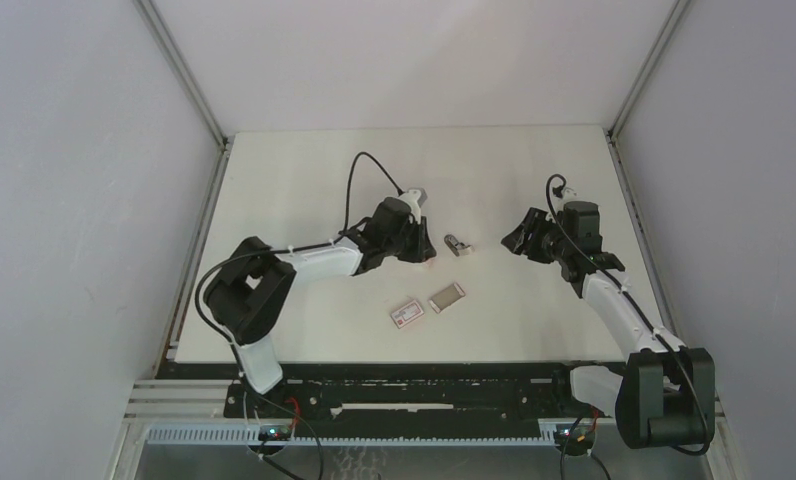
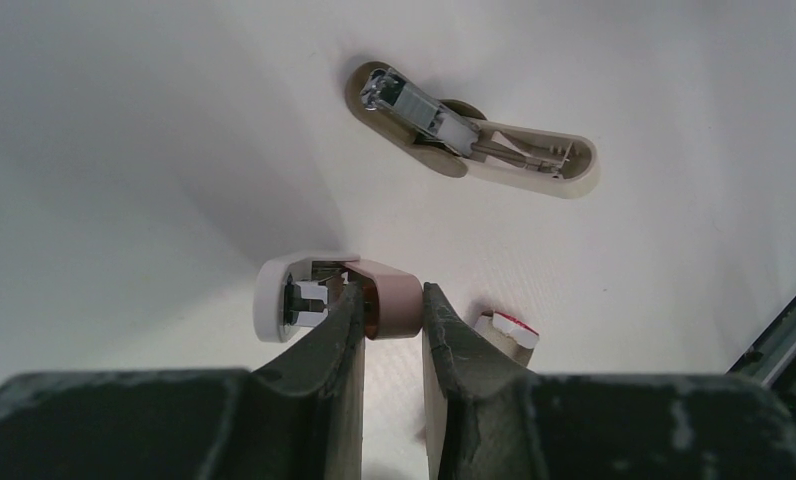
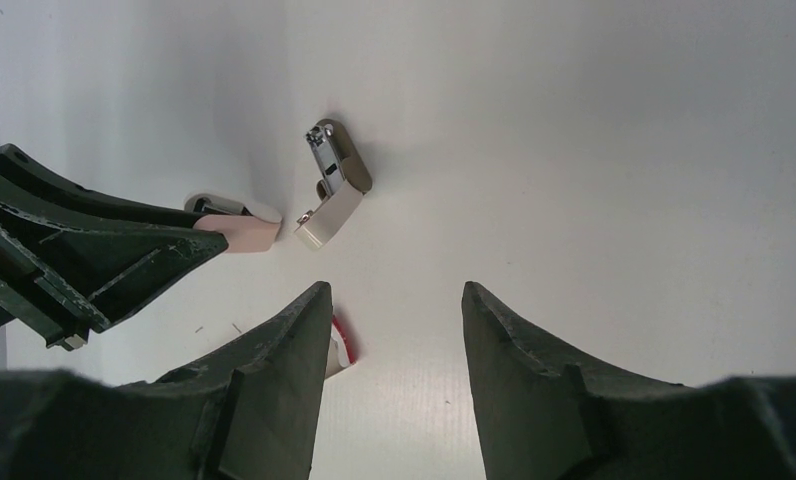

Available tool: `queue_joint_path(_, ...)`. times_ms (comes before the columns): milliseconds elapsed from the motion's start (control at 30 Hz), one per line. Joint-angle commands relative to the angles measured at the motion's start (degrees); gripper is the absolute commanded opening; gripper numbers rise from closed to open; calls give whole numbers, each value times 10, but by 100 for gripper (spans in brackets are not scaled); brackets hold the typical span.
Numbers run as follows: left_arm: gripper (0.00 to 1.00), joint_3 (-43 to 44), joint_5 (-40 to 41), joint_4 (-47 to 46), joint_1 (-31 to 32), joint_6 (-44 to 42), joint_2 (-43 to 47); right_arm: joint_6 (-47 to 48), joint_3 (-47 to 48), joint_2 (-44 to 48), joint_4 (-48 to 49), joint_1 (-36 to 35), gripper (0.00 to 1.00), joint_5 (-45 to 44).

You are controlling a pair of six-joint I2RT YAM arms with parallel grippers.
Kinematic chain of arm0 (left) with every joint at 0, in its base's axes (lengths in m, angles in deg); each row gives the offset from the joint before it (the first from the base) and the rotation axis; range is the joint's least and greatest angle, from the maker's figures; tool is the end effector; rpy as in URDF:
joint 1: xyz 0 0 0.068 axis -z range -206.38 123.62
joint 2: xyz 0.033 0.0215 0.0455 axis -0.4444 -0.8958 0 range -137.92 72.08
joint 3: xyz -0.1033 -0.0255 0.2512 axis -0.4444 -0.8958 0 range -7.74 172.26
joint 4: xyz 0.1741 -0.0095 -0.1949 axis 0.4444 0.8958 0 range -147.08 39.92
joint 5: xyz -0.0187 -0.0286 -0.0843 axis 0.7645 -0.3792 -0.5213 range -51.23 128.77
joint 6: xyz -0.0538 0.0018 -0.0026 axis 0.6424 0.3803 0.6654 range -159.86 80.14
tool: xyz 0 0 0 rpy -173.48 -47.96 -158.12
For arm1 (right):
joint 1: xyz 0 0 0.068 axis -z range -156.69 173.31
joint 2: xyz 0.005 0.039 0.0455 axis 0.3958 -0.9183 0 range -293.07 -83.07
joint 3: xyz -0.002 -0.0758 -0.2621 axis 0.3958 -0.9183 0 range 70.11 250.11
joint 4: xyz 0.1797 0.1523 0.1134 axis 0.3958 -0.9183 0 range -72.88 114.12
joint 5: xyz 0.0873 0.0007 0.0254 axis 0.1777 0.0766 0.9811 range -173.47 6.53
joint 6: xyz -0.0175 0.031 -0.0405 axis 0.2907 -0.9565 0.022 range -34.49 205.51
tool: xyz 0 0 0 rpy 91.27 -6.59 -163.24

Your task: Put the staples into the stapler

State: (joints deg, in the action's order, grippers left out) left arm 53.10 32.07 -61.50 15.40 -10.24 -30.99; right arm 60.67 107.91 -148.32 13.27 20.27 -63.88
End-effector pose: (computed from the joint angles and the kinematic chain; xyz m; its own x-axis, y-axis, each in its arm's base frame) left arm 0.2866 -0.2615 0.1833 -0.7585 0.0194 -0.6514 0.4091 0.7923 -0.4527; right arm 0.2380 0.0244 0.2269 -0.6930 0.3594 -0.6250 -0.0239 0.8550 0.5182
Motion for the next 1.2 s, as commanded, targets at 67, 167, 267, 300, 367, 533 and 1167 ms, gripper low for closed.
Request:
queue_joint_path(67,27,-31,-14,-17,-24,4,43,8,1,0,29,-6,51,-6)
queue_joint_path(167,31,-35,-14,-19,-32,-1,49,9,1,1,28,-8,51,-8)
queue_joint_path(267,31,-38,-14,-20,-37,-6,54,13,1,0,31,-14,51,-4)
queue_joint_path(300,29,-40,-15,-23,-40,-7,55,18,1,0,36,-19,51,2)
queue_joint_path(367,23,-47,-21,-29,-44,-7,59,33,1,2,48,-39,52,11)
queue_joint_path(533,15,-80,-59,-52,-69,11,74,102,4,9,78,-132,59,-5)
queue_joint_path(1167,9,-194,-270,-140,-191,84,89,211,41,-269,384,-350,66,-14)
